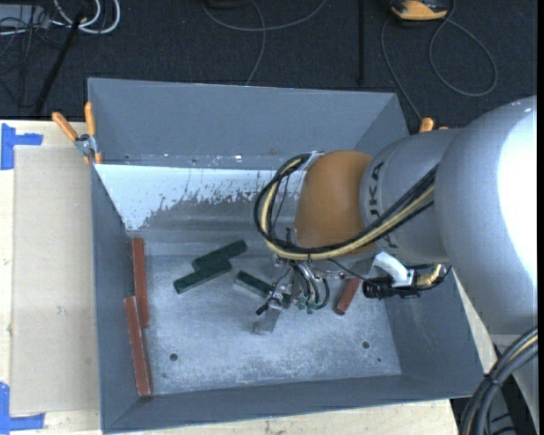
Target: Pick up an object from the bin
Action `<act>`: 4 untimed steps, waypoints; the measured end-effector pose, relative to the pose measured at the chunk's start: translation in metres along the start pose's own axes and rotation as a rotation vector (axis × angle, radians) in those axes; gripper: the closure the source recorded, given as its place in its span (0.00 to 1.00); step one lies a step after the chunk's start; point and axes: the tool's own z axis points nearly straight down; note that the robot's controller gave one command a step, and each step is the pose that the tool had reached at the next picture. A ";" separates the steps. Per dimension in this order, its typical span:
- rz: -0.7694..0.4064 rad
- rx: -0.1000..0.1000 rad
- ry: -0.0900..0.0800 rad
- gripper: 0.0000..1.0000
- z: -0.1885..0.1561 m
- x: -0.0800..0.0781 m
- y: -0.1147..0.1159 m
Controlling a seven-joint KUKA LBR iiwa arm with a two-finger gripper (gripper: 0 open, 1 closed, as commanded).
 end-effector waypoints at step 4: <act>-0.008 -0.003 -0.009 1.00 -0.119 -0.003 0.002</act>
Offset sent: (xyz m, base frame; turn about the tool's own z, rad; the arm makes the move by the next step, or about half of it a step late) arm 0.0000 0.0000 0.0000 0.0000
